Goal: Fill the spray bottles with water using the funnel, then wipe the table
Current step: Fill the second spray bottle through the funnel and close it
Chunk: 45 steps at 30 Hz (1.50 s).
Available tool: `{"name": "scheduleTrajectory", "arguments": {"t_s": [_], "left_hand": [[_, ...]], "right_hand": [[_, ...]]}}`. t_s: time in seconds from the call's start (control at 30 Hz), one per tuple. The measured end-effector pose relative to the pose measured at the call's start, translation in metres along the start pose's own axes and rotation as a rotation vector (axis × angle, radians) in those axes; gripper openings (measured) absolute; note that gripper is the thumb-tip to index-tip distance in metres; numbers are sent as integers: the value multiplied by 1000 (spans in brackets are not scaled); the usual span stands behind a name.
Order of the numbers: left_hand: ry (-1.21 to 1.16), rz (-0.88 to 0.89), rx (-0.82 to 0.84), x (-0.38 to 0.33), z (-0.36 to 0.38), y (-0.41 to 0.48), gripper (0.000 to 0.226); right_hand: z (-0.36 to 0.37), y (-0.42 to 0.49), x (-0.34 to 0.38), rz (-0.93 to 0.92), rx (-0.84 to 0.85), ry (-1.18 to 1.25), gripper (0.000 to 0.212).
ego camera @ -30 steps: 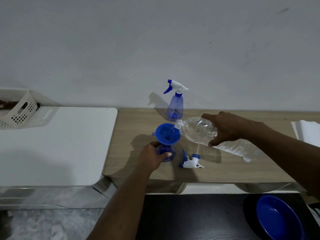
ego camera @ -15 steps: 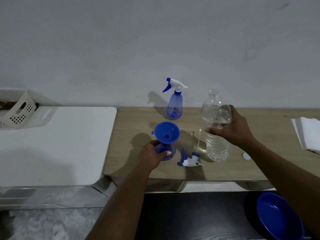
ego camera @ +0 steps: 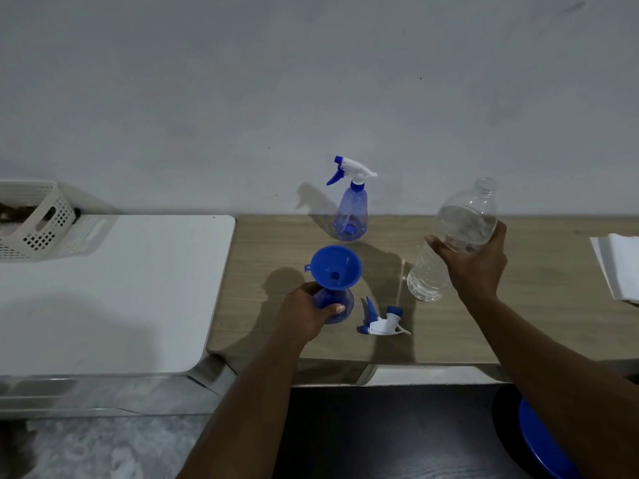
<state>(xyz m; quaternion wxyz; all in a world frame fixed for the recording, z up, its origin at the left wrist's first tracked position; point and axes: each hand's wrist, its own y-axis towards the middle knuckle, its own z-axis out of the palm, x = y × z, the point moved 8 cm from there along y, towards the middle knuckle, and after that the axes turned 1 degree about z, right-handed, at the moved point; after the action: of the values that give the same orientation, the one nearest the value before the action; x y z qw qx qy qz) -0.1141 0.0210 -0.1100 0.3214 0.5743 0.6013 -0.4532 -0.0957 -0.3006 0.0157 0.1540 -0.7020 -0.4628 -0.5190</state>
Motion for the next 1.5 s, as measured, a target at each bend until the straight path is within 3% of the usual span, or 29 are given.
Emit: {"name": "scheduleTrajectory", "arguments": {"t_s": [0.53, 0.67, 0.8, 0.87, 0.93, 1.03, 1.1, 1.13, 1.27, 1.33, 1.5], "left_hand": [[29, -19, 6, 2, 0, 2, 39], [47, -35, -14, 11, 1, 5, 39], [84, -49, -21, 10, 0, 6, 45], [114, -87, -22, 9, 0, 3, 47], [160, -95, -23, 10, -3, 2, 43], [168, 1, 17, -5, -2, -2, 21], [156, 36, 1, -18, -4, -5, 14], [260, 66, -9, -12, -3, 0, 13], [198, -8, 70, 11, 6, 6, 26], [38, -75, 30, 9, 2, 2, 22], [8, -82, 13, 11, 0, 0, 41]], "right_hand": [[9, -39, -55, 182, 153, -25, 106], [1, -75, -43, 58, 16, -25, 91], [15, -104, 13, -229, -35, 9, 73], [32, -112, 48, -376, 40, 51, 68], [59, -115, 77, -429, 240, 38, 72], [107, -121, 94, -443, 602, -189, 95], [128, -121, 93, -446, 734, -322, 104], [135, -120, 91, -426, 777, -343, 104], [139, -112, 92, -370, 779, -291, 96], [135, -109, 97, -394, 752, -282, 95], [132, -106, 101, -417, 744, -282, 94]]}}
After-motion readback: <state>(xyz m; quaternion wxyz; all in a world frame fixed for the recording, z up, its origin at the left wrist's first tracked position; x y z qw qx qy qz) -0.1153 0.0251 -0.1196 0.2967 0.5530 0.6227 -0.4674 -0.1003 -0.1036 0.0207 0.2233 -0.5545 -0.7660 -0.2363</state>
